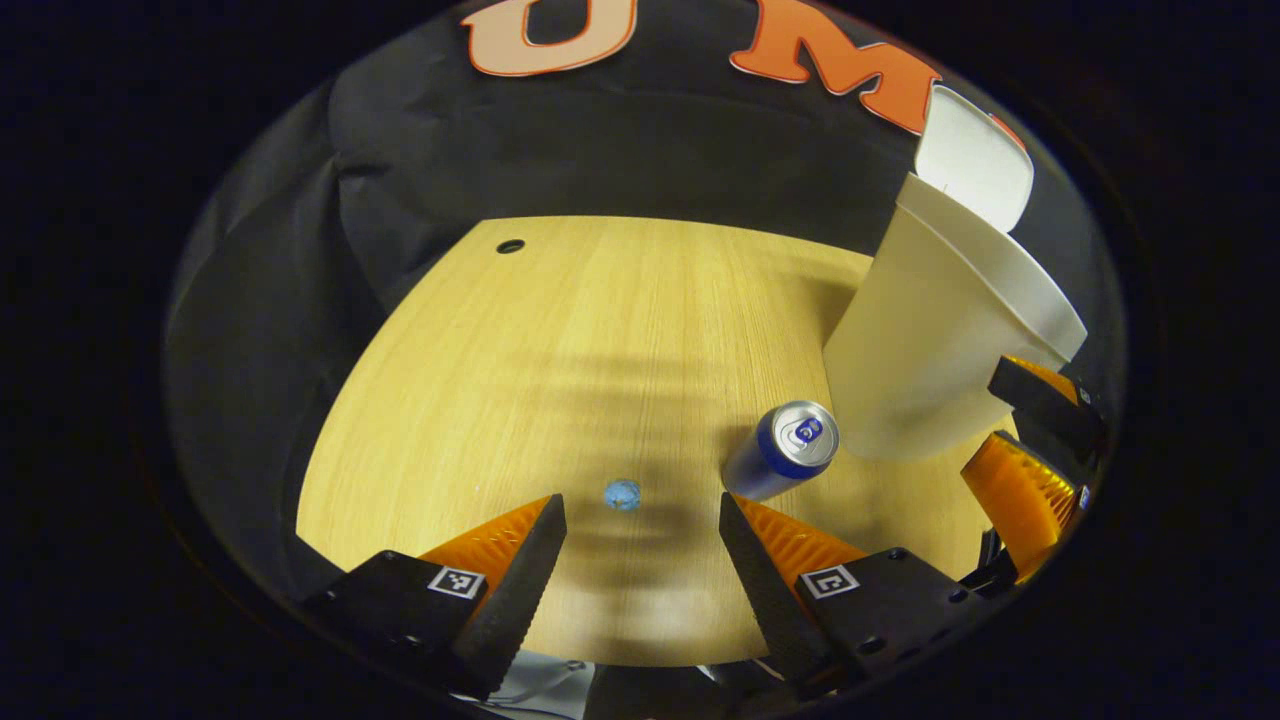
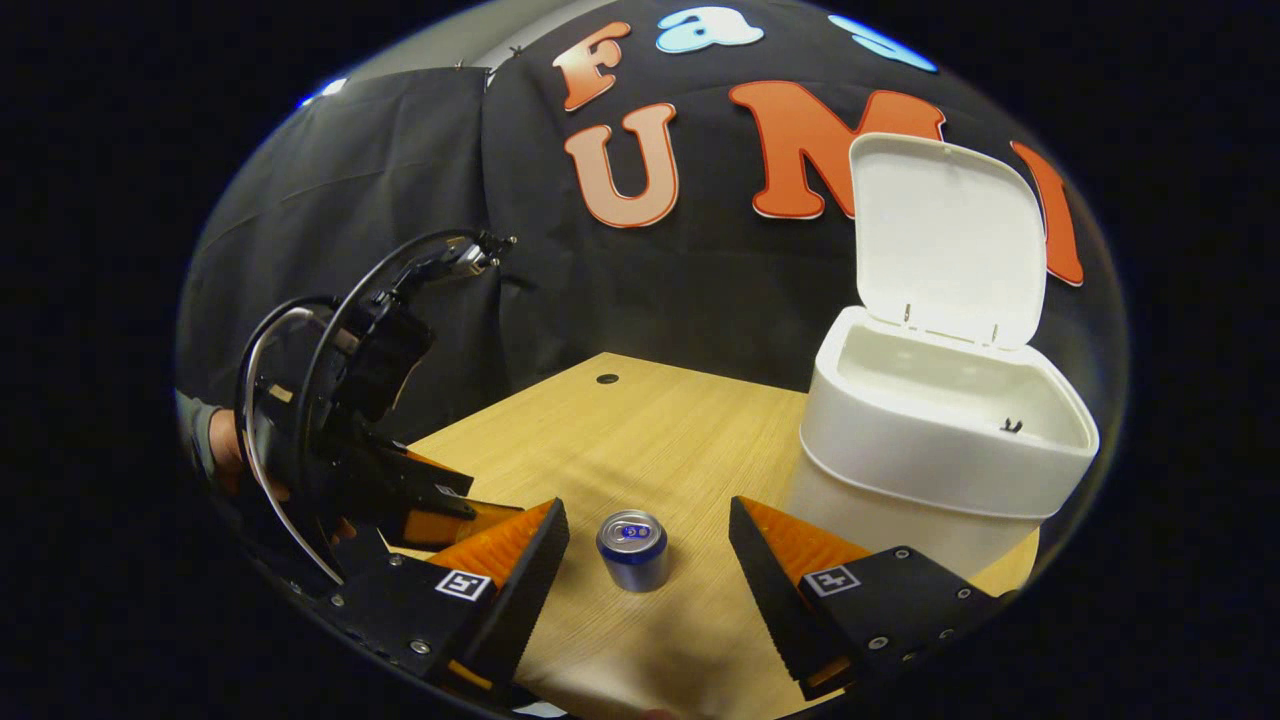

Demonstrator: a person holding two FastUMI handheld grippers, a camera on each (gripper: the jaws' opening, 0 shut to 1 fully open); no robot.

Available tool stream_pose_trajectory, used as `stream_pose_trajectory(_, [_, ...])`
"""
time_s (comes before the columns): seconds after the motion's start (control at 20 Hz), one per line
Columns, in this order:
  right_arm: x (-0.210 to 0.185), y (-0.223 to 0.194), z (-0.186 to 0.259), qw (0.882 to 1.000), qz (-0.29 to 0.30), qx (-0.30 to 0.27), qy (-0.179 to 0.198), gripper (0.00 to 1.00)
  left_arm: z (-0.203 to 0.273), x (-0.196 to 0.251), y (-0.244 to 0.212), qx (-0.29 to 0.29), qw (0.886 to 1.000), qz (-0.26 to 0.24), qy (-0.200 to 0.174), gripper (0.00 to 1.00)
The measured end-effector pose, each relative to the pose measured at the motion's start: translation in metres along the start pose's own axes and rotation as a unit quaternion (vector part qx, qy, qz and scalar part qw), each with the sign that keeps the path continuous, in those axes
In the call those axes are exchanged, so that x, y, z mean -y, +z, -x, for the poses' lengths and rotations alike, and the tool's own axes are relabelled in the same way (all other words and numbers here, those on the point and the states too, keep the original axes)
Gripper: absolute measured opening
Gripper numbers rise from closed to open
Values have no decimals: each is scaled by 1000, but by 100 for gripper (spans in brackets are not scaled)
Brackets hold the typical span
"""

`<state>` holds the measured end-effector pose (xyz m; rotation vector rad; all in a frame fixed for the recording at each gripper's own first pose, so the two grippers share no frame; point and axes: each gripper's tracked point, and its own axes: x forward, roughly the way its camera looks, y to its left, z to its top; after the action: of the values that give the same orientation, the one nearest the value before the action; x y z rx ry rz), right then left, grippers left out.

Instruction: Press the lid of the desktop garbage bin to open it, pick up the crumpled paper on the desktop and throw it into the bin, then pick up the pop can on the desktop and drop it into the bin, and finally close the garbage bin lid.

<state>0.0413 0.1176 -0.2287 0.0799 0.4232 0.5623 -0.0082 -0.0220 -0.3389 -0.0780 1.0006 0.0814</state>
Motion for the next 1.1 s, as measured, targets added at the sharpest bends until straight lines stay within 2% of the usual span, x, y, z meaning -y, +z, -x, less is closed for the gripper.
stream_pose_trajectory(0.2, [-6,-25,-22,999,-17,-28,-23,98,-30,3,-6,-20,999,-39,-28,99])
stream_pose_trajectory(0.4, [-5,-40,-38,997,4,-53,-62,98,-74,-10,-9,-33,996,-72,-50,99])
stream_pose_trajectory(0.6, [3,-48,-48,994,5,-70,-89,98,-106,-22,-8,-31,992,-111,-58,99])
stream_pose_trajectory(0.65, [6,-62,-60,993,3,-75,-93,98,-110,-22,-7,-29,991,-118,-57,95])
stream_pose_trajectory(0.9, [-2,-63,-60,994,-14,-73,-85,98,-117,-21,-11,-33,990,-121,-59,43])
stream_pose_trajectory(1.0, [-6,-63,-64,994,-9,-77,-76,98,-117,-27,-2,-26,989,-127,-66,41])
stream_pose_trajectory(1.05, [-8,-66,-65,994,-6,-83,-69,98,-115,-29,0,-23,990,-128,-57,41])
stream_pose_trajectory(1.1, [-10,-70,-65,994,-2,-88,-64,98,-113,-30,4,-21,990,-129,-60,25])
